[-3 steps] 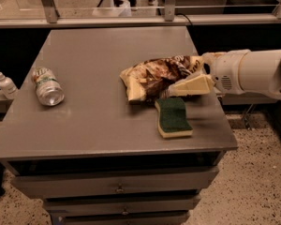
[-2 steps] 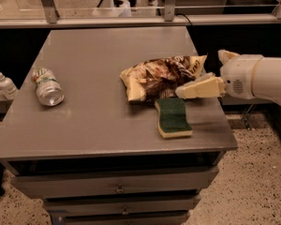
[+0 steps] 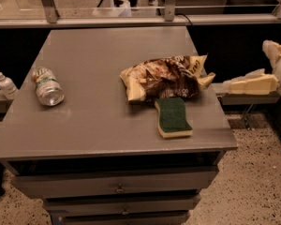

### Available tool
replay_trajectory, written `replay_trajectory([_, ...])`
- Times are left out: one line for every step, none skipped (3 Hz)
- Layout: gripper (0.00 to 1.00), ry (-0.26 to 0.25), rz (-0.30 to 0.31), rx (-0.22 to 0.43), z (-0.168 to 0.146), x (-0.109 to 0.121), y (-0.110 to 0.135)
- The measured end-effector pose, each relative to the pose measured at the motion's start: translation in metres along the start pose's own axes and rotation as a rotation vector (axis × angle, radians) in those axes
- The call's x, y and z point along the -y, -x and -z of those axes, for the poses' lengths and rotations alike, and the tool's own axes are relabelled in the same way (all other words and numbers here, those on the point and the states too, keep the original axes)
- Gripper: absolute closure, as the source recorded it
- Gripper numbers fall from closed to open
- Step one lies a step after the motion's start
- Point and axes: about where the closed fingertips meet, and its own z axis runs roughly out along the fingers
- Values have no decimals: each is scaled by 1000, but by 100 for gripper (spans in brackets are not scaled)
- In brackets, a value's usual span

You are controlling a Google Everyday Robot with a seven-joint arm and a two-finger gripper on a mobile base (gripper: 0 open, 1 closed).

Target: Move brown chip bag near sponge

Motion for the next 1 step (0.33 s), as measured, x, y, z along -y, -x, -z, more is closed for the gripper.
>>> replay_trajectory([0, -5, 17, 15, 3, 5, 10])
